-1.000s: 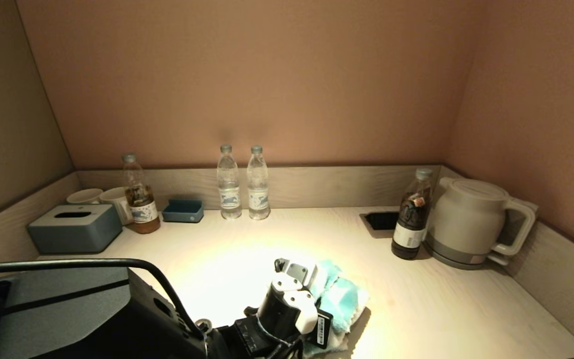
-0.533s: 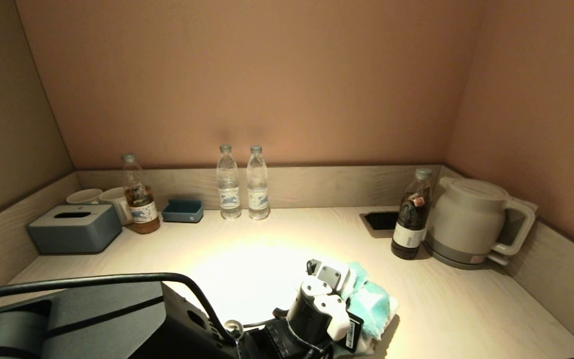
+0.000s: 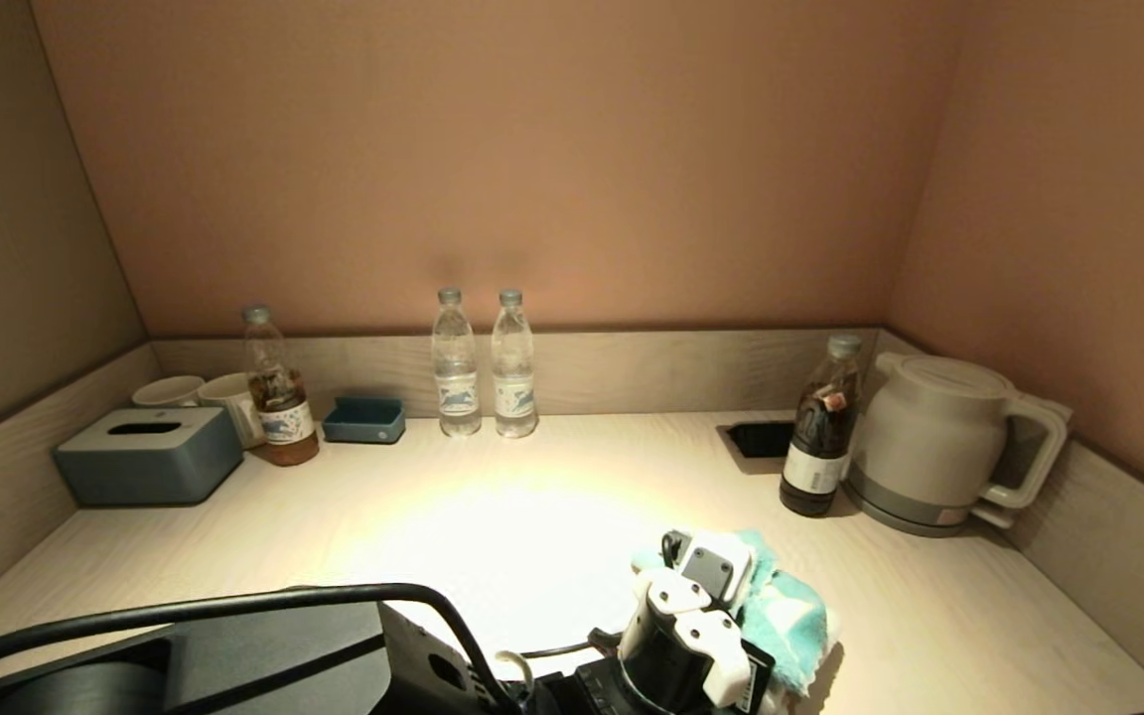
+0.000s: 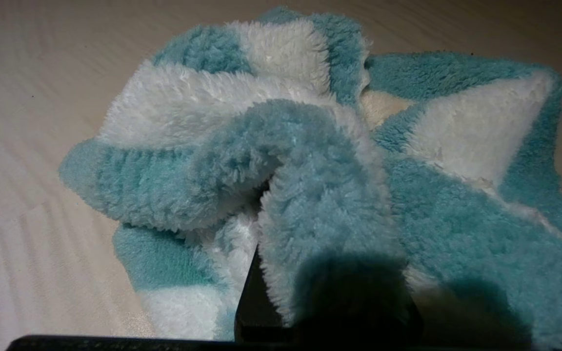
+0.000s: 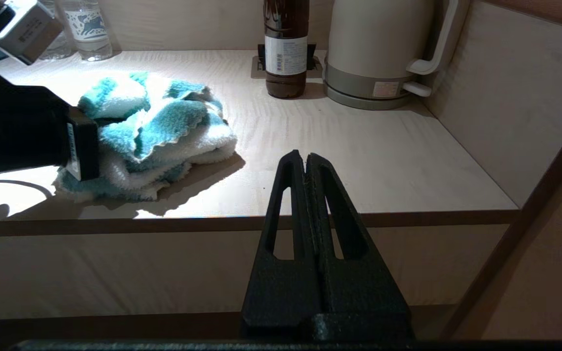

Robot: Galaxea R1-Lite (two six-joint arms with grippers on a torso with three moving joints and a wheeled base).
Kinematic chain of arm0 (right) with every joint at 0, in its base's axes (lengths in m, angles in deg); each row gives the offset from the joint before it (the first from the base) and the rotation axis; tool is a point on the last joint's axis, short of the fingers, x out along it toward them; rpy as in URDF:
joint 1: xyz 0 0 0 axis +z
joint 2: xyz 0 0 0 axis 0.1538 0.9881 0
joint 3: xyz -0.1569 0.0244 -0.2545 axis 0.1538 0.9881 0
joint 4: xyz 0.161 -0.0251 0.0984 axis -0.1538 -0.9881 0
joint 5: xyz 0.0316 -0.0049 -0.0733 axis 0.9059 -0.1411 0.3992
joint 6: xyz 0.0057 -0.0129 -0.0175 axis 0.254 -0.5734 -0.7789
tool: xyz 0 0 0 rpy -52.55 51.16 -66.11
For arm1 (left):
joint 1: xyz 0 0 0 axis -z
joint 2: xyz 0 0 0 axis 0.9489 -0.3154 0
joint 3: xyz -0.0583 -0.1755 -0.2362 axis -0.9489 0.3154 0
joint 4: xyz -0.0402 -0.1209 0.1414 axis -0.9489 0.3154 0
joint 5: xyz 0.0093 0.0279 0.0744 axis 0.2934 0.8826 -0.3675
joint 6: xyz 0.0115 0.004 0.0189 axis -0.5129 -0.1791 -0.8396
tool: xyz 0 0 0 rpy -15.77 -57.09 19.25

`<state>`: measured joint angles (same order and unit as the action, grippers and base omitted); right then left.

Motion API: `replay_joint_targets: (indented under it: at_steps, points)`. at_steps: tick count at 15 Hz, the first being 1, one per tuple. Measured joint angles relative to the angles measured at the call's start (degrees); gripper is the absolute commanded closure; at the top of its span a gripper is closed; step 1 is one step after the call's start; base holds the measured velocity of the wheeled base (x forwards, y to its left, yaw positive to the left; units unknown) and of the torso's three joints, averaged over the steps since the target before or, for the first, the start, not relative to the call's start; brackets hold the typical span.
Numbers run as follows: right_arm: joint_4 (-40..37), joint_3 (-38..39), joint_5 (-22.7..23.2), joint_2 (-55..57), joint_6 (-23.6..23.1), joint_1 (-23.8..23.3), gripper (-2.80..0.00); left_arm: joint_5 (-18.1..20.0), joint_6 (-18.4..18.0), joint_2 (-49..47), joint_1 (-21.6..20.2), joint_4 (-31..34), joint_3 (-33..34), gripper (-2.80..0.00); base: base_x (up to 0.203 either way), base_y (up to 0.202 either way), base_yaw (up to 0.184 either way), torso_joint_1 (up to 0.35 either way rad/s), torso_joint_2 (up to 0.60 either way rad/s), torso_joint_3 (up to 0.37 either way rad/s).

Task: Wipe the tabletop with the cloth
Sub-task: Sweep the stains on the table

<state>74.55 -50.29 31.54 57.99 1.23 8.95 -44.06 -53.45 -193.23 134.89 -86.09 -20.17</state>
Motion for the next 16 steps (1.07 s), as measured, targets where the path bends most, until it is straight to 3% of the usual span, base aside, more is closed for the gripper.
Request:
replay_joint_targets:
  at_steps: [7, 12, 16]
  points:
    - [-0.02, 0.00, 0.03, 0.00, 0.01, -0.02, 0.00, -0.68, -8.41, -7.77, -0.02, 0.02, -13.00, 0.00, 0.000, 0.000, 0.000, 0.000, 0.00, 0.000]
    - [-0.02, 0.00, 0.03, 0.00, -0.02, -0.02, 0.00, -0.66, -8.72, -10.21, -2.56, 3.18, -17.96, 0.00, 0.000, 0.000, 0.000, 0.000, 0.00, 0.000]
    - [-0.02, 0.00, 0.00, 0.00, 0.00, -0.05, 0.00, -2.01, -8.69, -10.65, -6.99, 6.67, -21.27, 0.00, 0.000, 0.000, 0.000, 0.000, 0.00, 0.000]
